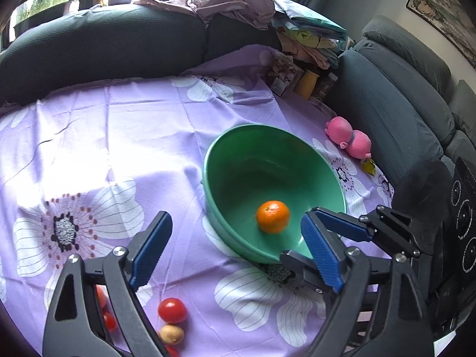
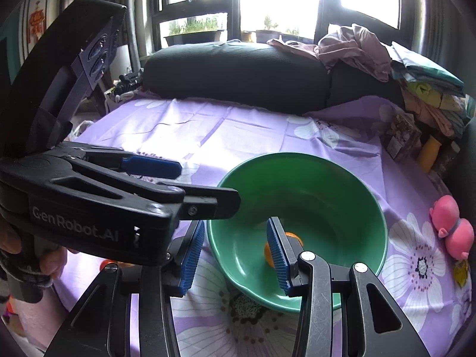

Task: Organize fruits
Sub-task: 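Move the right gripper back toward the small brown fruits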

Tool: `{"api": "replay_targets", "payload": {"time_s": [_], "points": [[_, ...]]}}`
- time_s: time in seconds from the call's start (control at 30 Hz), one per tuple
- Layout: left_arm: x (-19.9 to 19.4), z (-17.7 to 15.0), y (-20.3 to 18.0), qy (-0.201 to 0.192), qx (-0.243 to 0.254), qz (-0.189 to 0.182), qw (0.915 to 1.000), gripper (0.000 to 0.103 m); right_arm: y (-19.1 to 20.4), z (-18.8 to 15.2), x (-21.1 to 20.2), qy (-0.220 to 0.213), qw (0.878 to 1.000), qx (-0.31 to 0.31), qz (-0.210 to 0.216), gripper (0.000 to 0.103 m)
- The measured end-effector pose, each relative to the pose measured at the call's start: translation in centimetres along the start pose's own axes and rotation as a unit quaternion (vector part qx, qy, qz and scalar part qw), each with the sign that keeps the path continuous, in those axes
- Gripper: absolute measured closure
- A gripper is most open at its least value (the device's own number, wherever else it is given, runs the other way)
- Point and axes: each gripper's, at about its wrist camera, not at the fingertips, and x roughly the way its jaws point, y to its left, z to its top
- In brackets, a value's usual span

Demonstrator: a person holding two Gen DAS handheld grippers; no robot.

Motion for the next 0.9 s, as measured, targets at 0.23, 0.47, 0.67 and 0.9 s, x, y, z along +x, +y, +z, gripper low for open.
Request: {"api": "replay_targets", "payload": {"time_s": [0.23, 0.47, 0.67, 0.9], "points": [[-2.7, -2.0, 2.6, -0.016, -0.017, 0.070, 0.9973, 0.002, 1.9, 0.1, -1.0, -0.001, 1.000, -0.018, 0.001, 0.053], [-5.1, -4.4, 5.4, -0.017, -0.051, 0.108, 0.9927, 0.001, 4.4, 0.2, -1.8, -0.004, 0.999, -0.041, -0.002, 0.047], [-6.8, -6.7, 6.9, -0.017, -0.066, 0.127, 0.9895, 0.001, 6.2, 0.3, -2.0, -0.006, 0.998, -0.057, 0.005, 0.047], [-7.9, -8.9, 8.4, -0.012, -0.075, 0.137, 0.9876, 0.001, 7.7, -0.2, -1.3, 0.011, 0.997, -0.063, 0.032, 0.047]]}}
